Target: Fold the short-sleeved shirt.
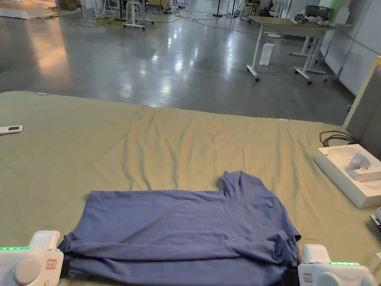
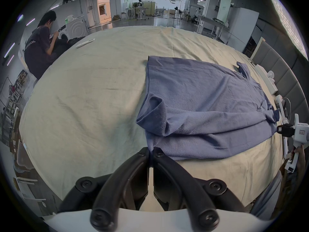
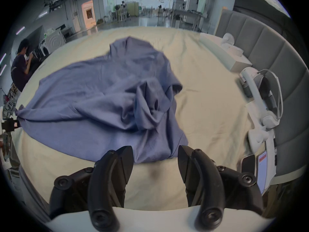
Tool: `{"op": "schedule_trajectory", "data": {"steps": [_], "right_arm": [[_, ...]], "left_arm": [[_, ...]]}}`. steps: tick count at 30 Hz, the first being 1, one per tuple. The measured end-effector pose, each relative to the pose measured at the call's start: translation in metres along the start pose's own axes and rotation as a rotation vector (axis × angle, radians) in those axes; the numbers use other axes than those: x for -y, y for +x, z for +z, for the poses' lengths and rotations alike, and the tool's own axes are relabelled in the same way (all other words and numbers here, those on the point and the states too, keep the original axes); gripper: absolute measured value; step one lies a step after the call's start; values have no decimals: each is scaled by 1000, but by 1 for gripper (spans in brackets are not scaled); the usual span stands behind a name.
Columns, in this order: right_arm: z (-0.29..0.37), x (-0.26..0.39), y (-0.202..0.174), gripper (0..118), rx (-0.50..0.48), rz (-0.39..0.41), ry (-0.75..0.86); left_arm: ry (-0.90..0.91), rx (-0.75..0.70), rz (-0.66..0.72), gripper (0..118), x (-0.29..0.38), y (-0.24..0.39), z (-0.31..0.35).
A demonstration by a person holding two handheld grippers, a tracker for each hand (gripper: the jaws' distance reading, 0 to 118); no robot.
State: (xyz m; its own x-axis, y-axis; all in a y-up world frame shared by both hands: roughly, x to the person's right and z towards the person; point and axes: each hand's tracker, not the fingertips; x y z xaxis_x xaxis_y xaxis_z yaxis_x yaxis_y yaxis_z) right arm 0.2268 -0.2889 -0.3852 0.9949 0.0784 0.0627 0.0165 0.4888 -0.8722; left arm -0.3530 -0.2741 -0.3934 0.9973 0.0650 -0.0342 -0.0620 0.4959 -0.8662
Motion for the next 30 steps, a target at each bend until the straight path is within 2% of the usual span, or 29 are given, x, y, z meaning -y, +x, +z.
{"op": "schedule_trajectory", "data": {"steps": [4,6,7,9,12,20,27,30], "right_arm": [[-21,3,-2,59,-13,-11,-49],[-22,6,-5,53,-6,-6,-43],[-21,7,-6,46,-4,-2,-32],[-21,9,-8,20,-18,5,-18],[-24,7,-17,8,-19,13,-22],[4,2,-13,6,-24,13,22],[52,-26,0,5,-40,-6,105],[74,-38,0,5,-33,11,144]], "left_arm": [[-11,-1,8,4,1,-1,-4],[-20,0,12,4,2,-1,-8],[-22,-1,12,4,2,-1,-8],[-23,-2,12,4,4,-1,-9],[-26,-5,6,4,5,3,-9],[5,5,13,4,2,2,-1],[95,51,37,4,-24,-5,33],[146,74,48,4,-37,-7,55]]}}
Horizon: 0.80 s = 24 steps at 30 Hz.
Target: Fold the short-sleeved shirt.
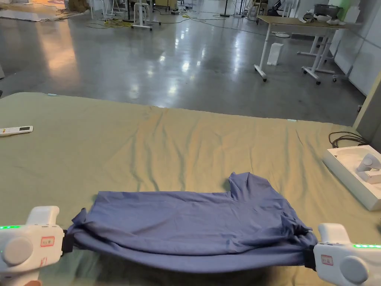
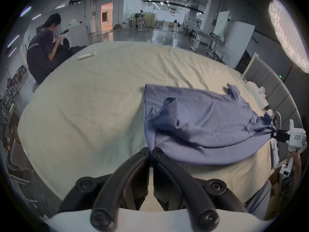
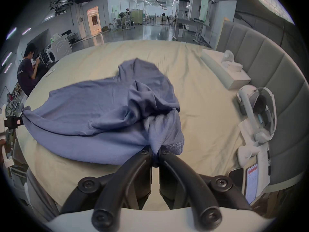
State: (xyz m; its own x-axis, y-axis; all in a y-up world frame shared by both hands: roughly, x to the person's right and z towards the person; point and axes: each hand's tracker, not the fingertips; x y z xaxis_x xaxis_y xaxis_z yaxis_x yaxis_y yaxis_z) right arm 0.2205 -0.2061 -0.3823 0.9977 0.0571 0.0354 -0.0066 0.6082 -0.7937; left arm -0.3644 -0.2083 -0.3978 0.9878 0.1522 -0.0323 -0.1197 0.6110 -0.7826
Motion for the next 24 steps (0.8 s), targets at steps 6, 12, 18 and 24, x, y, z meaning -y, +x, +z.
{"op": "schedule_trajectory", "data": {"steps": [6,12,18,24], "right_arm": [[41,-10,1,5,20,51,24],[68,20,0,5,9,94,-8],[72,84,-6,5,15,106,-108],[54,149,-11,5,41,85,-223]], "left_arm": [[31,-9,-27,4,-12,-5,32],[-20,-3,-33,4,20,-17,44],[-136,-11,-20,4,88,-26,38],[-245,-55,-23,4,147,-30,20]]}}
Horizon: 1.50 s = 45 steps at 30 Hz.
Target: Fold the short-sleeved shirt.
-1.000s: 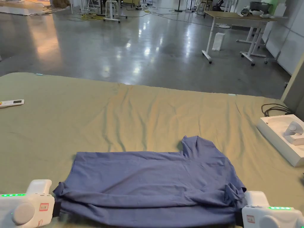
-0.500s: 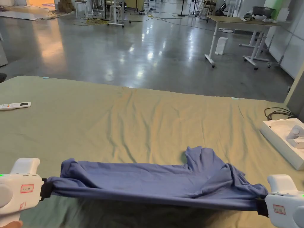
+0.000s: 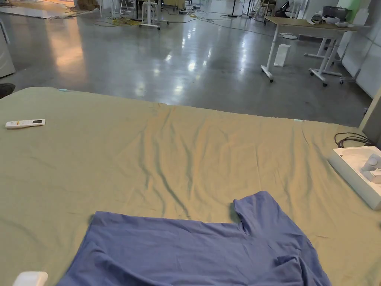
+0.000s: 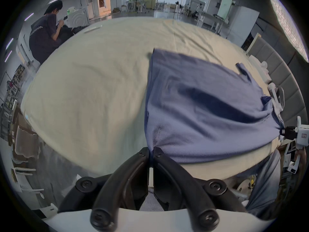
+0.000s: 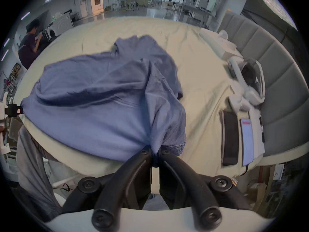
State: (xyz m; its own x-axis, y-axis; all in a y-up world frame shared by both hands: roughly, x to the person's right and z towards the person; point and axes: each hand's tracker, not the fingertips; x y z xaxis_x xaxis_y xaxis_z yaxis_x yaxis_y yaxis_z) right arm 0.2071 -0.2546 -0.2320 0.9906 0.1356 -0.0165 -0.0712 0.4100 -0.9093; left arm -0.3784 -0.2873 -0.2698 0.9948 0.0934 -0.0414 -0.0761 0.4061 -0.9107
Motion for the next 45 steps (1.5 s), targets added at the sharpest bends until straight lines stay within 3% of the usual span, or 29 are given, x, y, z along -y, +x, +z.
{"op": "schedule_trajectory", "data": {"steps": [11,14,16,17,18,21,26,30,32,35,36,39,45], "right_arm": [[-37,26,-18,6,74,26,5],[-28,25,-18,17,81,7,43],[-12,20,-18,49,94,-16,111],[-3,16,-18,60,107,-30,158],[6,11,-20,65,114,-34,199],[38,-11,-28,68,85,-43,376],[71,-51,-55,68,57,-9,632],[91,-76,-80,66,17,-12,808],[96,-85,-91,56,21,-15,884],[102,-94,-105,23,41,-16,959],[103,-96,-109,19,37,-26,979],[106,-102,-113,6,26,-66,1024],[109,-110,-117,0,27,-91,1050]], "left_arm": [[-11,-90,-105,5,14,16,-19],[-1,-57,-52,11,11,12,-13],[23,-11,-16,36,8,8,-6],[55,14,1,47,5,8,-1],[90,26,7,49,2,9,4],[226,84,12,56,-11,20,24],[429,49,-64,56,-41,54,47],[613,55,-90,55,-58,82,71],[711,44,-87,55,-63,93,83],[807,9,-90,33,-69,107,97],[826,3,-86,19,-71,110,100],[867,-7,-64,4,-74,116,106],[879,3,-35,1,-79,109,108]]}}
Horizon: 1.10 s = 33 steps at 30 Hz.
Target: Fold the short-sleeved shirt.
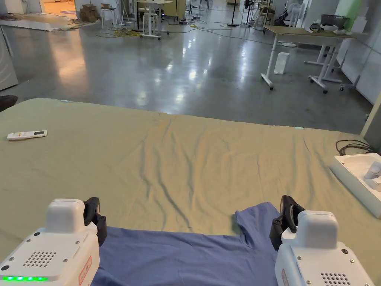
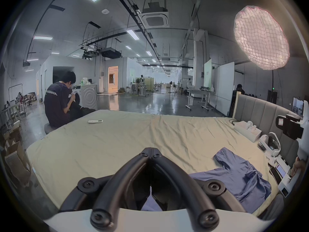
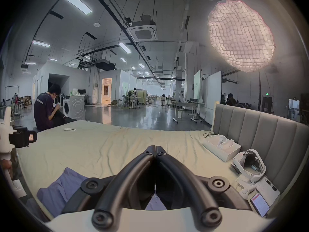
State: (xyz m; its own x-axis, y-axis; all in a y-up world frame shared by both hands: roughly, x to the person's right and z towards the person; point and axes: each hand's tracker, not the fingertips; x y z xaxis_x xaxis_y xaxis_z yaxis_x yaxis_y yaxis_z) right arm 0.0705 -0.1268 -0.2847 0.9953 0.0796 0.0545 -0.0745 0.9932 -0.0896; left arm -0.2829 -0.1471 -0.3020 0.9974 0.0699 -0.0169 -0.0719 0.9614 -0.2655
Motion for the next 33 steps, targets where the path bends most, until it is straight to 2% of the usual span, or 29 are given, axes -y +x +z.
{"op": "schedule_trajectory", "data": {"steps": [4,16,17,18,19,20,24,29,31,32,33], "right_arm": [[-10,2,2,0,-5,-14,-24],[-53,21,6,0,-19,4,-142],[-56,24,6,0,-16,12,-161],[-60,28,7,0,-13,16,-175],[-63,31,8,0,-14,19,-188],[-65,33,9,0,-12,23,-202],[-73,44,14,0,6,34,-249],[-81,56,21,0,29,43,-302],[-82,60,23,0,33,49,-322],[-84,62,24,0,36,52,-329],[-85,64,25,0,41,53,-338]], "left_arm": [[-54,1,-29,1,3,-13,-14],[-571,14,89,4,40,-105,-174],[-606,15,92,10,43,-110,-188],[-641,27,101,31,45,-114,-201],[-674,31,114,45,49,-115,-210],[-702,37,129,53,52,-117,-221],[-781,24,73,61,65,-111,-252],[-914,18,-53,62,91,-94,-279],[-885,9,-100,62,90,-86,-277],[-882,5,-108,60,87,-84,-275],[-882,6,-119,52,88,-81,-274]]}}
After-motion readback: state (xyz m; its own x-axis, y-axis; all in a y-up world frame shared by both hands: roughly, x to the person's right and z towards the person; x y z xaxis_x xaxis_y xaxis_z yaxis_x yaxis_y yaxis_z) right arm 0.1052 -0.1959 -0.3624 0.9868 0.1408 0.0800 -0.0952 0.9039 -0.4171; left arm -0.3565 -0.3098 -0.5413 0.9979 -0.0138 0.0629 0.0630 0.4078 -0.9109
